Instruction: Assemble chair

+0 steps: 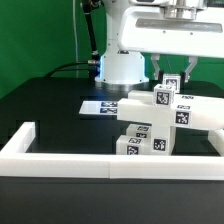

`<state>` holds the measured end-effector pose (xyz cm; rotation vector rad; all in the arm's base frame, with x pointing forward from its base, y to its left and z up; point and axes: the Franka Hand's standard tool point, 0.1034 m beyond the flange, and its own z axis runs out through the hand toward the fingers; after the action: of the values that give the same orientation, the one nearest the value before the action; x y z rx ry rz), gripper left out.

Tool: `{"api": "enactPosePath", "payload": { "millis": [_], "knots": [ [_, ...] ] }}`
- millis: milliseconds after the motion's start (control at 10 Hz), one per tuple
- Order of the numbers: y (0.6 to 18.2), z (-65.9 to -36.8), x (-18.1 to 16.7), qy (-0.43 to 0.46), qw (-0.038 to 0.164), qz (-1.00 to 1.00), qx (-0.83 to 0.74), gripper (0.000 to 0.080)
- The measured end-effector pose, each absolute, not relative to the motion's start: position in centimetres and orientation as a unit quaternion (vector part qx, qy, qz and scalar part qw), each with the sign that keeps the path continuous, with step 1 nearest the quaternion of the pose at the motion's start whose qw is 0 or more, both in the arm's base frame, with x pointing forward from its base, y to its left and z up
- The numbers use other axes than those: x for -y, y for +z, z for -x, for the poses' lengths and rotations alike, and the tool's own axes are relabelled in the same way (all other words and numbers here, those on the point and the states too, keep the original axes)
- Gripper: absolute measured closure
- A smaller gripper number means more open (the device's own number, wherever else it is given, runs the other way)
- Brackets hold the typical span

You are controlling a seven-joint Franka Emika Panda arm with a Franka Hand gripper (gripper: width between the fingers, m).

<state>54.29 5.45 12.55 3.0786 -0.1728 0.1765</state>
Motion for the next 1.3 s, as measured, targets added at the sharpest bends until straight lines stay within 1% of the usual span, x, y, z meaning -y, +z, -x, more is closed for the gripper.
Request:
{"api": "enactPosePath", "payload": {
  "millis": [1000, 1300],
  "knots": [
    [12.56, -54.31, -5.44, 0.058, 0.026, -0.996, 0.067, 0.0514],
    [12.56, -54.31, -5.5, 0.06, 0.019, -0.985, 0.162, 0.0514]
  ]
}}
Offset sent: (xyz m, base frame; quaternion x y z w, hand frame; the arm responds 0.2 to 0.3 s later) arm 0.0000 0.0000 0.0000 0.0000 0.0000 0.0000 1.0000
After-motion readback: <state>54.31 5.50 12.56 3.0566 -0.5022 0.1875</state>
